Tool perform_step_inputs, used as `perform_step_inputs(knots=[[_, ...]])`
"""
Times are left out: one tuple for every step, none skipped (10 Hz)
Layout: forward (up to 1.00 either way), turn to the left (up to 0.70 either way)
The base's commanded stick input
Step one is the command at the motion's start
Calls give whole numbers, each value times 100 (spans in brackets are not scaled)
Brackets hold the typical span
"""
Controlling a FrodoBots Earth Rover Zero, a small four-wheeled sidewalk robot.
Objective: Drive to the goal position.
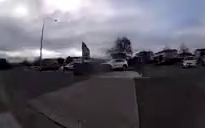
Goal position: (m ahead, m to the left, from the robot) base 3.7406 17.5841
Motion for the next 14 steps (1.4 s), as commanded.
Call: perform_step_inputs(knots=[[0, 0], [0, 0], [0, 0], [0, 0], [0, 0], [0, 0], [85, -7], [85, -20], [85, -33], [85, -34], [85, -34], [85, -34], [85, -34], [76, -32]])
